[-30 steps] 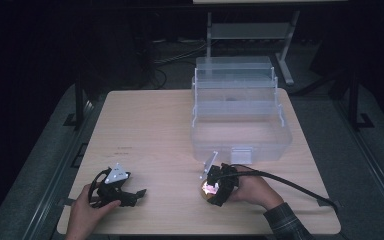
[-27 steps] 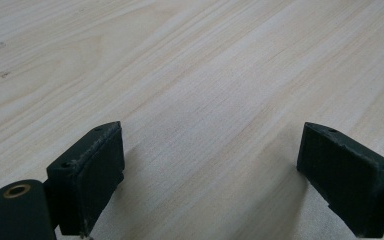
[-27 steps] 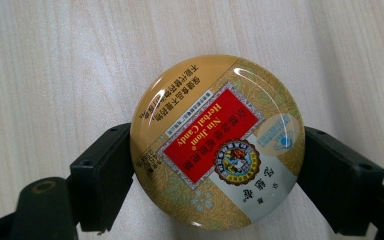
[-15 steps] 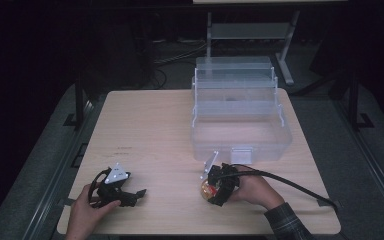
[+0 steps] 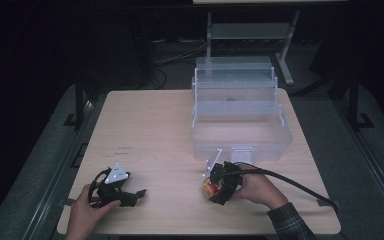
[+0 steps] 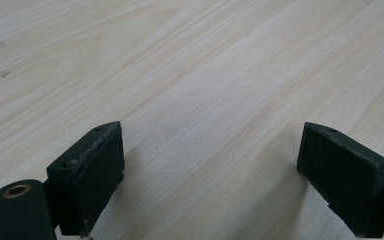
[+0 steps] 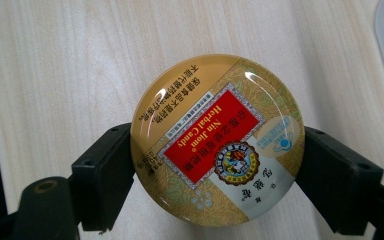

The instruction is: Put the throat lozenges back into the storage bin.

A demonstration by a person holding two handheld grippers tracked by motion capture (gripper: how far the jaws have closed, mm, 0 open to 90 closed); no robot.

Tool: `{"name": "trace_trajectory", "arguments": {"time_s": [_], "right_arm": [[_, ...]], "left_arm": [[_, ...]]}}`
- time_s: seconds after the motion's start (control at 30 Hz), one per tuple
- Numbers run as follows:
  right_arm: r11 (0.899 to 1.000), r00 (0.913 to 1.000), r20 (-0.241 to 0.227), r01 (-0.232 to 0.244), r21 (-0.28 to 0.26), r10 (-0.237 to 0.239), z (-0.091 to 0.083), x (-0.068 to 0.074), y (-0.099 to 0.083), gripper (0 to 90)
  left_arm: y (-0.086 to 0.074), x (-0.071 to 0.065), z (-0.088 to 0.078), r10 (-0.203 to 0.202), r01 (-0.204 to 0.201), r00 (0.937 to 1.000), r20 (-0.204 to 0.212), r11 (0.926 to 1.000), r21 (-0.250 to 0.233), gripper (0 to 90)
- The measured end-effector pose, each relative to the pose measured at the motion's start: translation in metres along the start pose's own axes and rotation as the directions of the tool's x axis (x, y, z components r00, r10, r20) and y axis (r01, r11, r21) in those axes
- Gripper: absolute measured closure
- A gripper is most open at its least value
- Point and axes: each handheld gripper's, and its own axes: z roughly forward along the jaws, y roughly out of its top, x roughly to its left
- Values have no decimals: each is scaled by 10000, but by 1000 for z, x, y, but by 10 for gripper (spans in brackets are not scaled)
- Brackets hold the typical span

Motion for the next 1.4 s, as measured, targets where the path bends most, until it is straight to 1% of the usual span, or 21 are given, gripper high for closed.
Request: {"name": "trace_trajectory", "arguments": {"time_s": [0.17, 0.4, 0.77, 0.93, 1.0, 1.17, 1.33, 1.4], "right_arm": [[9999, 10000, 61, -5, -127, 5, -8, 0, -1, 196], [9996, 10000, 28, -79, -255, 80, -19, -1, -3, 197], [9985, 9996, 200, -163, -529, 174, -40, 0, -9, 197], [9976, 9992, 279, -280, -629, 298, -50, 0, -12, 197], [9969, 9992, 237, -300, -733, 318, -54, 0, -14, 197], [9964, 9991, 250, -332, -779, 352, -60, -1, -17, 197], [9952, 9981, 352, -478, -852, 510, -68, -3, -22, 197], [9931, 9976, 307, -589, -1015, 623, -71, -5, -26, 197]], "left_arm": [[0, 0, 0, -4, 4, 10000, -1, 10000, -3, 107], [0, 0, 0, -14, 14, 10000, 4, 10000, 1, 107], [0, 0, 0, -9, 9, 10000, 8, 10000, 5, 107], [0, 0, 0, -16, 16, 10000, 3, 10000, -3, 107], [0, 0, 0, -9, 9, 10000, 1, 10000, -4, 107], [0, 0, 0, -8, 8, 10000, 3, 10000, -2, 107], [0, 0, 0, -7, 7, 10000, 5, 10000, 2, 107], [0, 0, 0, -5, 5, 10000, 5, 10000, 5, 107]]}}
